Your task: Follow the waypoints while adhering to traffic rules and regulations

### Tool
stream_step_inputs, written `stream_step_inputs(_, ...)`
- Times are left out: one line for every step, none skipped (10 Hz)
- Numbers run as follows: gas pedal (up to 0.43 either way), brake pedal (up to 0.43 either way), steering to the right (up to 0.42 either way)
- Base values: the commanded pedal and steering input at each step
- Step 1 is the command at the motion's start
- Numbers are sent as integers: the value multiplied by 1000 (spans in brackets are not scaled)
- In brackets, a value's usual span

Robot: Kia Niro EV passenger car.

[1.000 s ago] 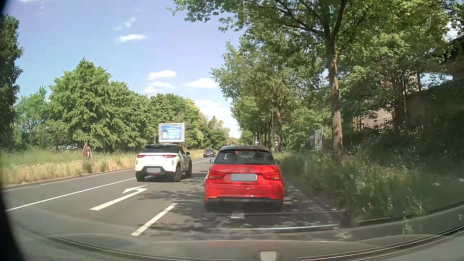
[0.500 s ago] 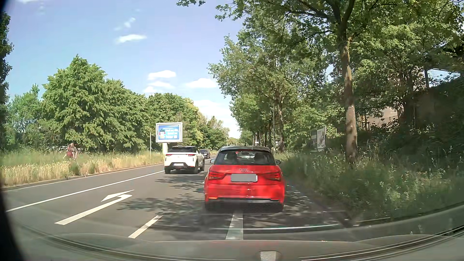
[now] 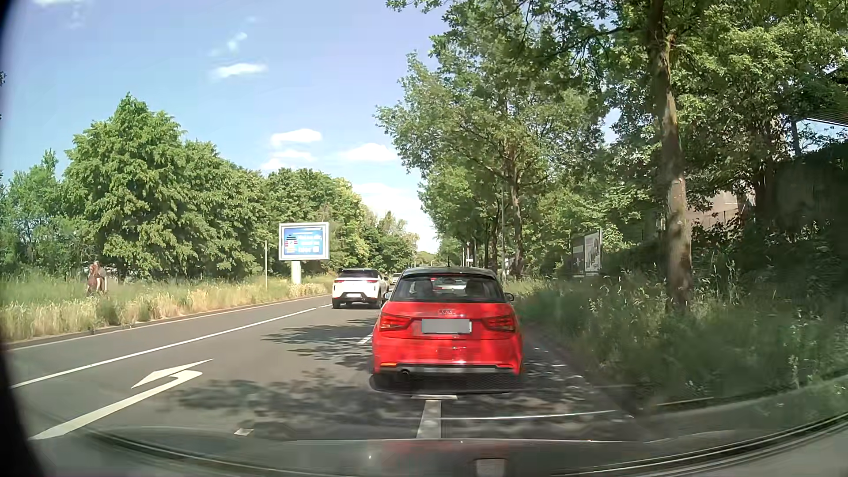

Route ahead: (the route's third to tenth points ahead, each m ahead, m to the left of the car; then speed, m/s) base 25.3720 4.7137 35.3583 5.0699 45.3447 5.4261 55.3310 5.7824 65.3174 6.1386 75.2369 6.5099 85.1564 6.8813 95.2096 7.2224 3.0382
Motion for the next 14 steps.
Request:
stream_step_inputs(47,30,3)
stream_step_inputs(47,30,2)
stream_step_inputs(39,30,2)
stream_step_inputs(0,30,3)
stream_step_inputs(0,30,2)
stream_step_inputs(0,30,3)
stream_step_inputs(0,30,3)
stream_step_inputs(0,37,3)
stream_step_inputs(0,30,3)
stream_step_inputs(0,30,3)
stream_step_inputs(0,30,3)
stream_step_inputs(0,30,3)
stream_step_inputs(0,30,3)
stream_step_inputs(0,30,3)
